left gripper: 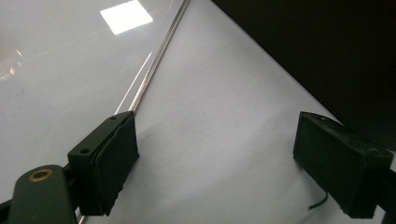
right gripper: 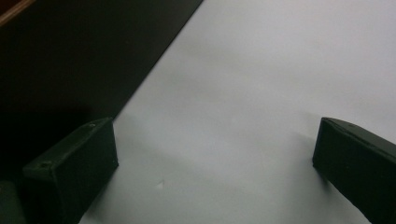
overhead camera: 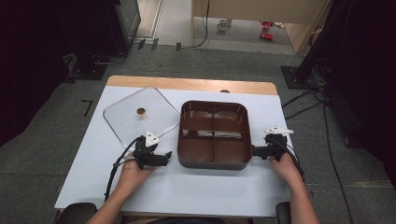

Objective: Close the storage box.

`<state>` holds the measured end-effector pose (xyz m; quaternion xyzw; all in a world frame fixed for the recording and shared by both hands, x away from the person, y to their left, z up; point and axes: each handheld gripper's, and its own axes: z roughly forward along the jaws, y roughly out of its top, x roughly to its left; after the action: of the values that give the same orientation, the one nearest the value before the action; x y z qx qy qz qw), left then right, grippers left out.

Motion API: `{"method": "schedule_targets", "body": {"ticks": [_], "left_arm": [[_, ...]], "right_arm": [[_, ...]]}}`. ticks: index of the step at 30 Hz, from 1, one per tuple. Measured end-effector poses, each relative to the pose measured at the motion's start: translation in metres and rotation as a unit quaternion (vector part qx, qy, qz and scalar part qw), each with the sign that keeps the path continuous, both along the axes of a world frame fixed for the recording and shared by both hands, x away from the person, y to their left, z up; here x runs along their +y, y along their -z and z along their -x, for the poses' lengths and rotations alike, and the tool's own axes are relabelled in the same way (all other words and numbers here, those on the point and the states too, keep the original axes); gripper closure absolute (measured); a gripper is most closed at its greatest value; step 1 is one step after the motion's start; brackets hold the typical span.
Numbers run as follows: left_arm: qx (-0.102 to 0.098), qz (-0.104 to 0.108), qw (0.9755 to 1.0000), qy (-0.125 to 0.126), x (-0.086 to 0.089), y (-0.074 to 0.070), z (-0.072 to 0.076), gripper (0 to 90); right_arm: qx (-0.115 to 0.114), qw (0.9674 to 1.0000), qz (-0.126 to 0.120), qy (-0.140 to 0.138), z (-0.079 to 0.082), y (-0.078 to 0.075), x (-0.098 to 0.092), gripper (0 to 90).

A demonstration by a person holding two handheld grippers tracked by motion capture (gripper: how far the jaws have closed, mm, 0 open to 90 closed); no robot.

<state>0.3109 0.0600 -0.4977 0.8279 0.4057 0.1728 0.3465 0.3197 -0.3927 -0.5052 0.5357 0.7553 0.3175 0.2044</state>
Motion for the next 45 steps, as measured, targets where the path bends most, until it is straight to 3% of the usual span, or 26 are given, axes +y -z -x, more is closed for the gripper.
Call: {"method": "schedule_targets", "body": {"ticks": [5, 9, 16, 19, 20, 23, 28, 33, 37, 45], "left_arm": [[0.014, -0.012, 0.9998, -0.012, -0.004, -0.003, 0.000, 14.5], [0.023, -0.014, 0.9996, -0.006, -0.004, -0.005, 0.000, 14.5], [0.043, 0.010, 0.9990, 0.005, -0.001, -0.012, 0.000, 15.5], [0.044, 0.009, 0.9990, 0.008, 0.000, -0.013, 0.000, 15.8], [0.057, 0.003, 0.9982, 0.016, 0.000, -0.016, -0.002, 15.7], [0.065, 0.004, 0.9976, 0.022, -0.001, -0.019, -0.003, 15.7], [0.076, 0.034, 0.9960, 0.032, 0.000, -0.025, -0.002, 15.7], [0.075, 0.038, 0.9957, 0.038, 0.001, -0.030, -0.002, 15.8], [0.070, 0.028, 0.9962, 0.044, 0.000, -0.035, -0.002, 15.7], [0.071, 0.052, 0.9950, 0.048, 0.007, -0.047, -0.009, 15.8]], "right_arm": [[0.000, 1.0000, 0.000, 0.000, 0.000, 0.000, 0.000, 0.0], [0.000, 1.0000, -0.001, 0.000, 0.000, 0.000, 0.000, 0.0], [0.000, 1.0000, -0.001, 0.000, 0.000, 0.000, 0.000, 0.0], [0.000, 1.0000, 0.000, 0.000, 0.000, 0.000, 0.000, 0.0], [0.000, 1.0000, 0.000, 0.000, 0.000, 0.000, 0.000, 0.0], [0.000, 1.0000, -0.001, 0.000, 0.000, 0.000, 0.000, 0.0], [0.000, 1.0000, -0.001, 0.000, 0.000, 0.000, 0.000, 0.0], [0.000, 1.0000, 0.000, 0.000, 0.000, 0.000, 0.000, 0.0], [0.000, 1.0000, 0.000, 0.000, 0.000, 0.000, 0.000, 0.0], [0.000, 1.0000, 0.000, 0.000, 0.000, 0.000, 0.000, 0.0]]}}
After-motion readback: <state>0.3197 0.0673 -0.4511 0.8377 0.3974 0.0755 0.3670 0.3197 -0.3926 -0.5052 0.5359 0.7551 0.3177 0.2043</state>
